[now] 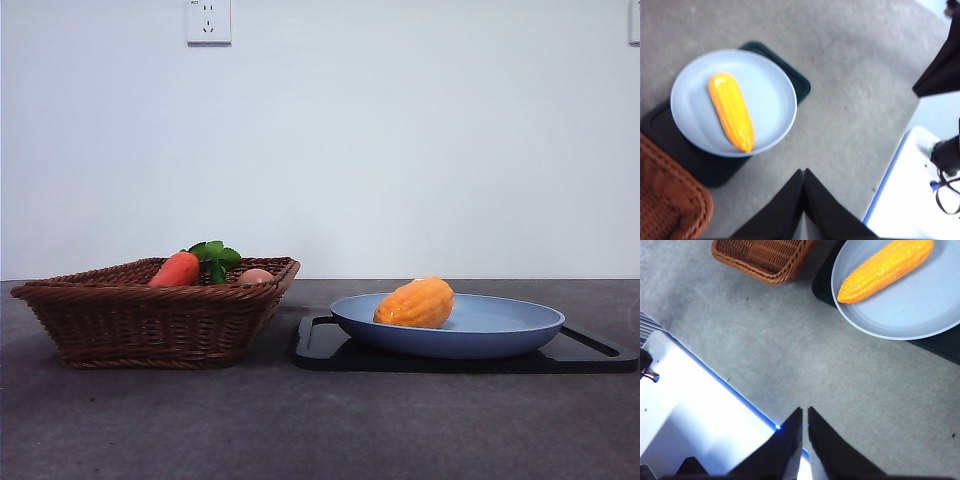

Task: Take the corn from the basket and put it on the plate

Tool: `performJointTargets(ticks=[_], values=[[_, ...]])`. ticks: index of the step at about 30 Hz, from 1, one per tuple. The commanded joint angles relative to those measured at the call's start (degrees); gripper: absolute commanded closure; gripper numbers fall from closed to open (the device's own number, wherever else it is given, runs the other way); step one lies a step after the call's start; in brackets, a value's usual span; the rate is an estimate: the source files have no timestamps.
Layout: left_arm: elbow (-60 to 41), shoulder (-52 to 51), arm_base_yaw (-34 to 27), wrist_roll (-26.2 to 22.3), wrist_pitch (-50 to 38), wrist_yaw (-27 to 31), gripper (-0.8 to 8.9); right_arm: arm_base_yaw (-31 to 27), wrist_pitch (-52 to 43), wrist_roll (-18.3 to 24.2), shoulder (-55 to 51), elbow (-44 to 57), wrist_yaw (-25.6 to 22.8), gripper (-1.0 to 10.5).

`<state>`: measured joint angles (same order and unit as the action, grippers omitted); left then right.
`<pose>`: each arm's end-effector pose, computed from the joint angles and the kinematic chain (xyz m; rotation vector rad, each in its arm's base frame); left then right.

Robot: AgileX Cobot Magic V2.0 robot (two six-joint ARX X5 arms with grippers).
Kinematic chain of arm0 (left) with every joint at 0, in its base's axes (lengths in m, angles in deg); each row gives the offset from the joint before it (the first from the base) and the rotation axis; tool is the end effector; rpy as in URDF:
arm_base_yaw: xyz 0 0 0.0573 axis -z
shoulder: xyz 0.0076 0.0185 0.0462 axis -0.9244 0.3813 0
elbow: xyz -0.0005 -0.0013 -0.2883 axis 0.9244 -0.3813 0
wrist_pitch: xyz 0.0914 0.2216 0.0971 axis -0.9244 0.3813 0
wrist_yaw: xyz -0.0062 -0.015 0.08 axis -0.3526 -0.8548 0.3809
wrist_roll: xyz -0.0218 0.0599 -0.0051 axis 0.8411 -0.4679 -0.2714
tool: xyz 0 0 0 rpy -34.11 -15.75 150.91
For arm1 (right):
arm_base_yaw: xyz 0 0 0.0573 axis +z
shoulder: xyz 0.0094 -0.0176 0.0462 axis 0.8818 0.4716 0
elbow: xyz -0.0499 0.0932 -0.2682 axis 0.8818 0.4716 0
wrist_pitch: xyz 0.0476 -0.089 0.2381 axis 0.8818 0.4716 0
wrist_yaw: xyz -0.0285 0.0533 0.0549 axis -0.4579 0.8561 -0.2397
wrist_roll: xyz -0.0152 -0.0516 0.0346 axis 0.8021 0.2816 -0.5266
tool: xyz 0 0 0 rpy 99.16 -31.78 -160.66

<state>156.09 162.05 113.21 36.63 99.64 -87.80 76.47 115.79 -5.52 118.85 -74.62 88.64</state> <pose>0.1796 -0.2001 0.3814 0.1222 0.7039 -0.9903 0.1233 0.0564 0.3376 0.1218 0.9828 0.7522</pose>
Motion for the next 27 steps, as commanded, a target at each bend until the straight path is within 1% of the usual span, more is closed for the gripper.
performJointTargets(ticks=[1, 2, 5, 6, 11, 15, 21, 24, 27], values=[[1.5, 0.4, 0.5, 0.0, -1.8, 0.1, 8.1, 0.2, -0.4, 0.3, 0.4, -1.0, 0.0, 9.5], [1.5, 0.4, 0.4, -0.8, -2.8, 0.3, 8.1, 0.2, -0.4, 0.3, 0.4, -1.0, 0.0, 9.5], [1.5, -0.7, -1.9, -6.3, -4.8, 1.6, 8.1, 0.2, -0.4, 0.3, 0.4, -1.0, 0.0, 9.5], [1.4, -1.2, -3.0, -7.3, -6.1, 1.6, 8.1, 0.2, -0.4, 0.3, 0.5, -1.0, 0.0, 9.5], [0.9, -6.0, -10.5, -11.0, -12.5, 1.6, 8.1, 0.2, -0.4, 0.3, 0.4, -1.0, 0.0, 9.5], [-2.1, -12.5, -18.9, -11.5, -16.9, 1.6, 8.1, 0.2, -0.4, 0.3, 0.4, -1.0, 0.0, 9.5], [-13.1, -25.2, -32.0, -11.6, -23.8, 1.6, 8.1, 0.2, -0.4, 0.3, 0.4, -1.0, 0.0, 9.5], [-20.5, -31.8, -37.5, -12.3, -27.5, 1.6, 8.1, 0.2, -0.4, 0.3, 0.4, -1.0, 0.0, 9.5], [-29.0, -38.3, -41.6, -12.6, -32.9, 2.2, 8.1, 0.2, -0.4, 0.3, 0.4, -1.0, 0.0, 9.5]])
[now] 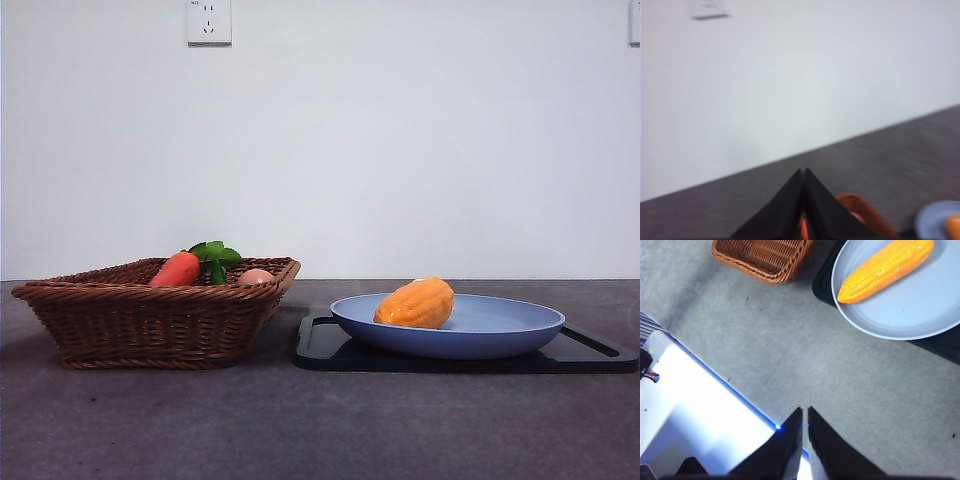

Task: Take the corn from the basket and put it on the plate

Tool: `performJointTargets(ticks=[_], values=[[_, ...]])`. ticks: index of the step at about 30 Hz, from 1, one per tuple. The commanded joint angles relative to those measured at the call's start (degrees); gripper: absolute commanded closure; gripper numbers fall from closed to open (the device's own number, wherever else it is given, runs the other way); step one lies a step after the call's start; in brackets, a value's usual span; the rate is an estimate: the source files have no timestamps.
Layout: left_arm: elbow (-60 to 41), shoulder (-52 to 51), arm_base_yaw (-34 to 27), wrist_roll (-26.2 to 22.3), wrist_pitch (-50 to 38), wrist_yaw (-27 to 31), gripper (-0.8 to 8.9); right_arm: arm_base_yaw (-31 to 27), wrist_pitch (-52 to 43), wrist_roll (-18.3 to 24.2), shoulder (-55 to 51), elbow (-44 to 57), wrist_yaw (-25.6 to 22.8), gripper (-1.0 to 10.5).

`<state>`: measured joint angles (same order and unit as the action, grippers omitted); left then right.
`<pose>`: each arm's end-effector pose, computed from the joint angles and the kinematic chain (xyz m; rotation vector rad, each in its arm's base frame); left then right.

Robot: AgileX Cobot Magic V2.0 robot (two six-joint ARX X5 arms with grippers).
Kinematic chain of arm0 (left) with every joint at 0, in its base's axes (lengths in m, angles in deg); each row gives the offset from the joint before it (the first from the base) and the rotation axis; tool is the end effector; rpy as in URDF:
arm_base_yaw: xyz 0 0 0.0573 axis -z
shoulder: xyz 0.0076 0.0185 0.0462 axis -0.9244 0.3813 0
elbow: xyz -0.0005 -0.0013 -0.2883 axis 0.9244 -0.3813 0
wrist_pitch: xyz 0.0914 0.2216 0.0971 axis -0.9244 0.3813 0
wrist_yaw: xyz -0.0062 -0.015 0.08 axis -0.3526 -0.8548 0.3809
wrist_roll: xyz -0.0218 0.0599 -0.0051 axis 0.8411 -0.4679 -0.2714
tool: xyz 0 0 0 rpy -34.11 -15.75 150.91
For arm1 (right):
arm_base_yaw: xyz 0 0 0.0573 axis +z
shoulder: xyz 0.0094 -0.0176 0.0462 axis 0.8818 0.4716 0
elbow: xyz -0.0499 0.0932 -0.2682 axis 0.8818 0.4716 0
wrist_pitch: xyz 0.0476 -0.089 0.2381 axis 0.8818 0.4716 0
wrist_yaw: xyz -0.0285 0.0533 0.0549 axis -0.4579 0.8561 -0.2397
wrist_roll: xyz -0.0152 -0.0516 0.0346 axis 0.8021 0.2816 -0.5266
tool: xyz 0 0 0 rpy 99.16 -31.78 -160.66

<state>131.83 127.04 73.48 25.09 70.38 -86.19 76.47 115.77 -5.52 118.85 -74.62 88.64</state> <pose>0.1312 -0.0239 0.3990 0.1317 -0.0572 -0.3316 0.1234 0.0564 0.3376 0.1218 0.9825 0.7522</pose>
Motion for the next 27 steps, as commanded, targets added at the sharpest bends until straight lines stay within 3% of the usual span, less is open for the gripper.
performJointTargets(ticks=[1, 7, 14, 27], values=[[-7.3, -5.1, -2.8, -1.1, -5.1, 1.2, 8.1, 0.2, -0.4, 0.3, 0.4, -1.0, 0.0, 9.5], [-24.4, -15.7, -5.8, -0.9, -14.4, 4.7, 8.1, 0.2, -0.4, 0.3, 0.4, -1.0, 0.0, 9.5], [-39.1, -24.9, -6.4, -0.6, -16.2, 4.7, 8.1, 0.2, -0.4, 0.3, 0.4, -1.0, 0.0, 9.5], [-49.2, -34.0, -6.4, -0.4, -12.0, 4.7, 8.1, 0.2, -0.4, 0.3, 0.4, -1.0, 0.0, 9.5]])
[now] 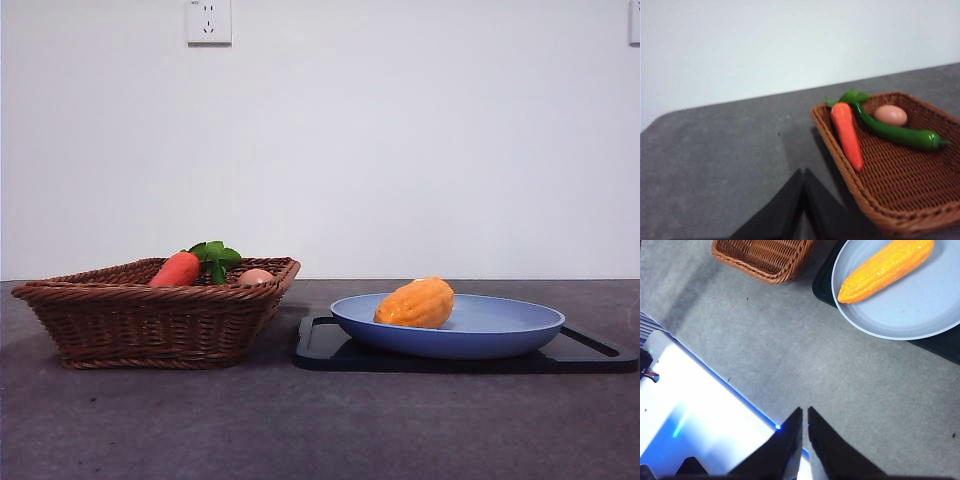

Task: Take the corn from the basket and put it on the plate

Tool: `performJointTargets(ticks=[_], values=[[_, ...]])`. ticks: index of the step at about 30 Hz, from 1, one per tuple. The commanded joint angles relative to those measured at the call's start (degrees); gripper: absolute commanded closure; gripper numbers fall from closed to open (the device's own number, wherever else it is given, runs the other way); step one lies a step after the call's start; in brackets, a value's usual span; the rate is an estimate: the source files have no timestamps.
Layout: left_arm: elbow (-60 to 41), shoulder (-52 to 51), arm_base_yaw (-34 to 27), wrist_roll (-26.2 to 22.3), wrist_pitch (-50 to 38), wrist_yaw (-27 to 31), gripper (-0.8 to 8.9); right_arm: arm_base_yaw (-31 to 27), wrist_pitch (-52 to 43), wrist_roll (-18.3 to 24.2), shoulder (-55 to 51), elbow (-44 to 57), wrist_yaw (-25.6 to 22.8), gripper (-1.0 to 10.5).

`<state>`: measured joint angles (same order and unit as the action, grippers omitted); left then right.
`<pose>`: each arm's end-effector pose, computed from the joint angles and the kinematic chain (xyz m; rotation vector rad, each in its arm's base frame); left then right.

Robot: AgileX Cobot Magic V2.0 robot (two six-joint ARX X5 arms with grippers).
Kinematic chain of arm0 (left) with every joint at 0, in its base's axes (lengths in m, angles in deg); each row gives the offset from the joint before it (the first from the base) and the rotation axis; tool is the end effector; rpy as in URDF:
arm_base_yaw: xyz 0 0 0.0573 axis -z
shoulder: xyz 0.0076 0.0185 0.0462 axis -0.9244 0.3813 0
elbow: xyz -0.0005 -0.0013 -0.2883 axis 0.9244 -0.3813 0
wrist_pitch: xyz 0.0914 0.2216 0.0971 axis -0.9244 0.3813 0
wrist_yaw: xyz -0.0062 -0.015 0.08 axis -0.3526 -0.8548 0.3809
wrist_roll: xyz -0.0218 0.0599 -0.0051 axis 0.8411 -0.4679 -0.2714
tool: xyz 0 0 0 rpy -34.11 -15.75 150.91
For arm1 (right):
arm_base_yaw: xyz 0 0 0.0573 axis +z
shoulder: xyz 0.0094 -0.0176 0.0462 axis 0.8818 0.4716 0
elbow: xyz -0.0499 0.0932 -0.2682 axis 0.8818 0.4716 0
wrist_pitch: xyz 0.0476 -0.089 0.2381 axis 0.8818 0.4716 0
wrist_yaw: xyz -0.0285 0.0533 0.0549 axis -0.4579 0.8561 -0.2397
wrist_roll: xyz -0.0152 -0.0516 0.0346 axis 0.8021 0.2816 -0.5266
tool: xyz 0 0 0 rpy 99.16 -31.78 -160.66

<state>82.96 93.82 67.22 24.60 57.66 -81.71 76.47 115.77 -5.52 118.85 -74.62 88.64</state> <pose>0.0984 -0.0062 0.1725 0.1377 0.0056 -0.1478 0.1234 0.0564 0.3376 0.1218 0.9825 0.7522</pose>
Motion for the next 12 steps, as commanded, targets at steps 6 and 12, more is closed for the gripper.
performJointTargets(ticks=[6, 12], values=[[-0.4, -3.5, -0.5, 0.2, 7.2, 0.3, 8.1, 0.2, -0.4, 0.3, 0.4, -1.0, 0.0, 9.5], [-1.0, -3.9, -0.6, 1.8, 10.4, 0.3, 8.1, 0.2, -0.4, 0.3, 0.4, -1.0, 0.0, 9.5]])
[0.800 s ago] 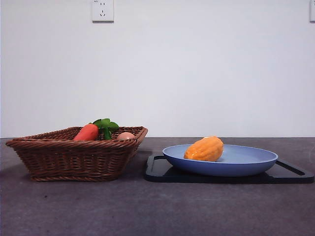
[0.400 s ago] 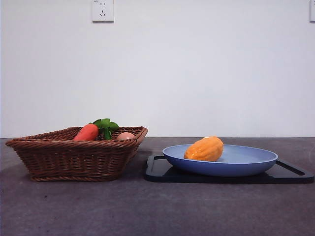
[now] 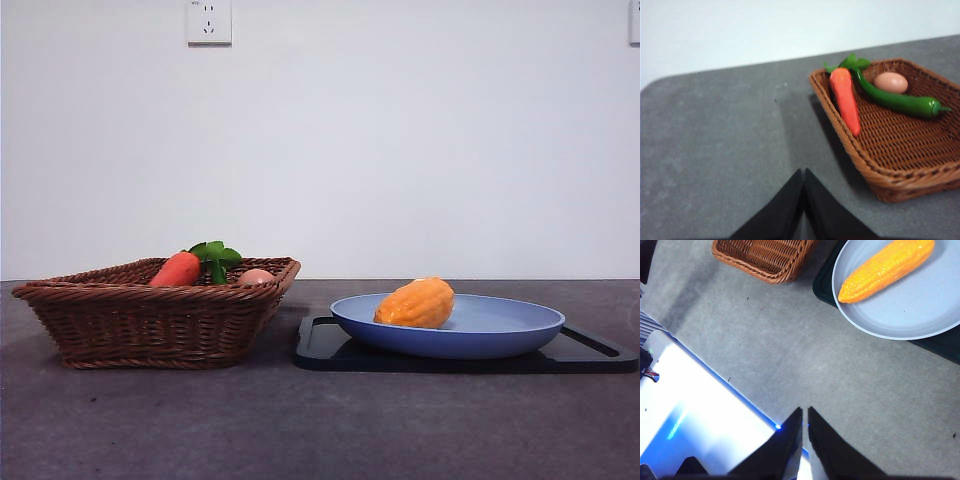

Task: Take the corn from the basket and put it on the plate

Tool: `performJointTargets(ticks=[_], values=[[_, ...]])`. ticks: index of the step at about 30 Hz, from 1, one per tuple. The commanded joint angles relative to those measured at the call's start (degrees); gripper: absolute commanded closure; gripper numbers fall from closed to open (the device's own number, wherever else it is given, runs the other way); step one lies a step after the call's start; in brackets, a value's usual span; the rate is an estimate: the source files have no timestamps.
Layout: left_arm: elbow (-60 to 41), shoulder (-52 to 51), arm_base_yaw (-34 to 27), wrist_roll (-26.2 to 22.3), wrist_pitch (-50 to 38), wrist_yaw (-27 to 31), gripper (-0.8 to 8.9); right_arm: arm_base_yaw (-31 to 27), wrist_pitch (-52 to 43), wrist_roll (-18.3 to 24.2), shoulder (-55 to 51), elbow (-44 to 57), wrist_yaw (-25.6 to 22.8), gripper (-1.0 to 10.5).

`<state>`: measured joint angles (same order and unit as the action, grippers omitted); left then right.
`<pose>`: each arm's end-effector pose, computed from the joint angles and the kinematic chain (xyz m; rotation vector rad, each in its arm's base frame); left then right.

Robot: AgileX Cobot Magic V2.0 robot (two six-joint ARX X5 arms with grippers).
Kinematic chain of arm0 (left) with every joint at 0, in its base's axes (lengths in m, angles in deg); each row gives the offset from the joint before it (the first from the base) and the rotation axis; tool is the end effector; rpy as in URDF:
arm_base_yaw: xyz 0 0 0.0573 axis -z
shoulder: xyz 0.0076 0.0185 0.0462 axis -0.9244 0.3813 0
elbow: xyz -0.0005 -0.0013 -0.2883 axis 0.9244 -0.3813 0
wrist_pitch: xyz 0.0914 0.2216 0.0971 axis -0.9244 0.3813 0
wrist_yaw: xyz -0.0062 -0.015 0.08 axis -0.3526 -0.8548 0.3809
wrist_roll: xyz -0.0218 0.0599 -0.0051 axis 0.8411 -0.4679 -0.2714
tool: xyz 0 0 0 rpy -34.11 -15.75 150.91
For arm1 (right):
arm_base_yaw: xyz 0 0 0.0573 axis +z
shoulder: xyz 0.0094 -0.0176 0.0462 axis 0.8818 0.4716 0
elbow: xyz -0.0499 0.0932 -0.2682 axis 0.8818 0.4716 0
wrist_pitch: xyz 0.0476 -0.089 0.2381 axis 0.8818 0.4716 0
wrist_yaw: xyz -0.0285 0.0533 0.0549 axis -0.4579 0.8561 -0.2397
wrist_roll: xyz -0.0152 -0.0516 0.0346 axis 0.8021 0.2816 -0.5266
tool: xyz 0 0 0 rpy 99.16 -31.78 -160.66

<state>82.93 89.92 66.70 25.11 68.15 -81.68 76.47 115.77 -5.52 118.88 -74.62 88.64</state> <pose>0.0928 -0.0054 0.1570 0.1189 0.1219 -0.1455 0.1235 0.0564 0.3376 0.1219 0.9830 0.7522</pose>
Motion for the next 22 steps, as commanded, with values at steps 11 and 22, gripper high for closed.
performJointTargets(ticks=[11, 22], values=[[-1.7, 0.0, -0.1, 3.7, 0.9, 0.2, 8.1, 0.2, -0.4, 0.3, 0.4, -1.0, 0.0, 9.5], [-1.7, 0.0, -0.1, 3.7, 0.9, 0.2, 8.1, 0.2, -0.4, 0.3, 0.4, -1.0, 0.0, 9.5]])
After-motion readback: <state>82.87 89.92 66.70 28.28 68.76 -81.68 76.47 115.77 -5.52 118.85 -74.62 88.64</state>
